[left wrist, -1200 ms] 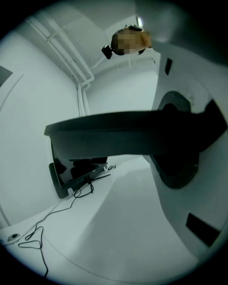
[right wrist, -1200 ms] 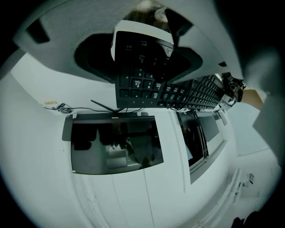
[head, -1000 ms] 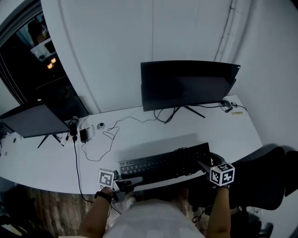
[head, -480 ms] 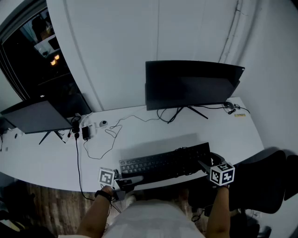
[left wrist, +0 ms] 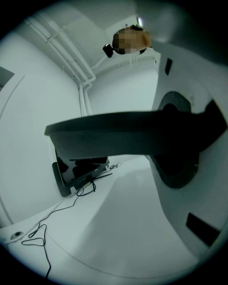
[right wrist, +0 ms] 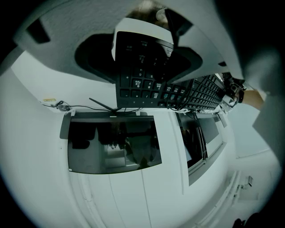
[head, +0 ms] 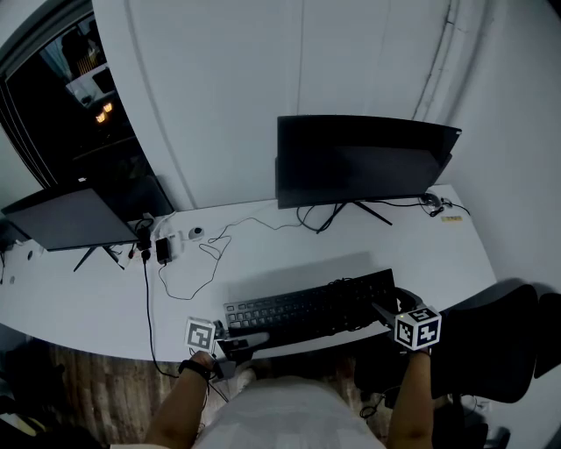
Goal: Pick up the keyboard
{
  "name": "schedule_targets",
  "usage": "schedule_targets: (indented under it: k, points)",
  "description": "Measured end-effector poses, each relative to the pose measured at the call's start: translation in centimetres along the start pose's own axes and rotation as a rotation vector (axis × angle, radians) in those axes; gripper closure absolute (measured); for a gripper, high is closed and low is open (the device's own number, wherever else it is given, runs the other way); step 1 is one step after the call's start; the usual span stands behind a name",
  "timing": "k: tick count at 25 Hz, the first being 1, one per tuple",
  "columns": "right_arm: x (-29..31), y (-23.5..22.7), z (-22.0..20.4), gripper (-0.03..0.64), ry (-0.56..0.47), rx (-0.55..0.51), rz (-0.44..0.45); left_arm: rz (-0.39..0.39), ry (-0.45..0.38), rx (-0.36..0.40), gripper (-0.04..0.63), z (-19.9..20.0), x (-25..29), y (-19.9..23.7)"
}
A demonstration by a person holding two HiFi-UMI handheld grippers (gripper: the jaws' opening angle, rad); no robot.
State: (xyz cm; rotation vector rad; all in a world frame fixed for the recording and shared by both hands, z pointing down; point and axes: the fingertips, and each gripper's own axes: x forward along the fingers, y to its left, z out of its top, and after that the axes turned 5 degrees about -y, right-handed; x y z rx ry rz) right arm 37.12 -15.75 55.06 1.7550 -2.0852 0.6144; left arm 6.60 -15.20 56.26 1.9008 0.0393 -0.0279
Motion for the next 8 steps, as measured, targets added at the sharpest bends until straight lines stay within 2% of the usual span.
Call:
schedule_targets:
  k: [8]
  points:
    - [-0.10,0.61,-0.49,0.265,0.008,0.001,0.000,-0.007,-0.005,-0.003,0.479,-0.30,-0.53,-0.21]
